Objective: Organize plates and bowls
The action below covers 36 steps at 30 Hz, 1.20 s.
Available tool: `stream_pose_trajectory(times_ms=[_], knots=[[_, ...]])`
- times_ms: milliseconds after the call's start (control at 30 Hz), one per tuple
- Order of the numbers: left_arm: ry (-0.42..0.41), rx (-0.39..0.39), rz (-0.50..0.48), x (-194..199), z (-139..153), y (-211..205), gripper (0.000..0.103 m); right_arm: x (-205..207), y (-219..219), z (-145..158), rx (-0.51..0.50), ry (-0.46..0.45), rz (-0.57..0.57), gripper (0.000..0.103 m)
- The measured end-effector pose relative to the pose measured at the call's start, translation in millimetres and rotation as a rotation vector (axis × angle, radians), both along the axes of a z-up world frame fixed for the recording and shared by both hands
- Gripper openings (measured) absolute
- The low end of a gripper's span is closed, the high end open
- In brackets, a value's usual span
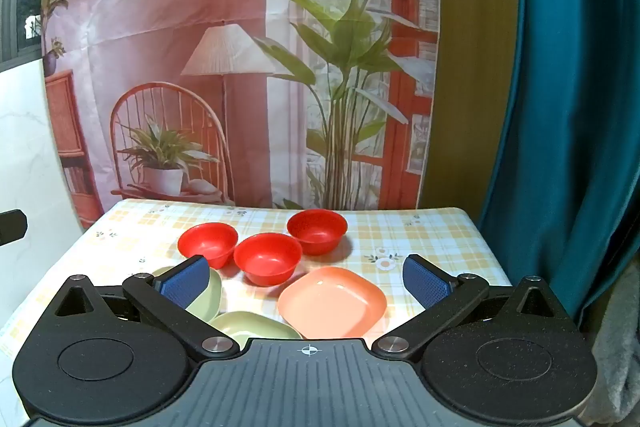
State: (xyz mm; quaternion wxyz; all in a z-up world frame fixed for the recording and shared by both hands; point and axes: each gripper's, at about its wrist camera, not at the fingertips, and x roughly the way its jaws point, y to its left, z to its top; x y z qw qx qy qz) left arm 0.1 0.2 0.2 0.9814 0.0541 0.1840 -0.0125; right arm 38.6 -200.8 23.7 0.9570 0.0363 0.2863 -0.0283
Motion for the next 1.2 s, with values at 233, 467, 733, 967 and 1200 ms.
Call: stream_pose_trajectory(times_ms=[233, 467, 733, 967, 1200], knots=[[0.002, -0.001, 0.001, 0.0, 0.0, 0.0, 0.103, -0.7, 0.7, -0.1, -0.001, -0.001, 0.0, 0.103], [0.003, -0.003, 0.001, 0.2, 0.1, 0.1, 0.103, 0.3, 0.2, 0.1, -0.002, -0.001, 0.0, 0.103], [0.004, -0.005, 0.003, 0.0, 0.4, -0.1, 0.103, 0.3, 0.3, 0.5, -0.002, -0.002, 0.001, 0.103], [0.005, -0.004, 0.007, 0.6, 1.5, 0.1, 0.103, 0.3, 0.4, -1.2, -0.001, -0.003, 0.0, 0.103], [0.006, -0.013, 0.015, 3.3, -0.4, 0.6, 0.103, 3.3, -4.1, -1.0, 0.046, -0.01, 0.01, 0.103]])
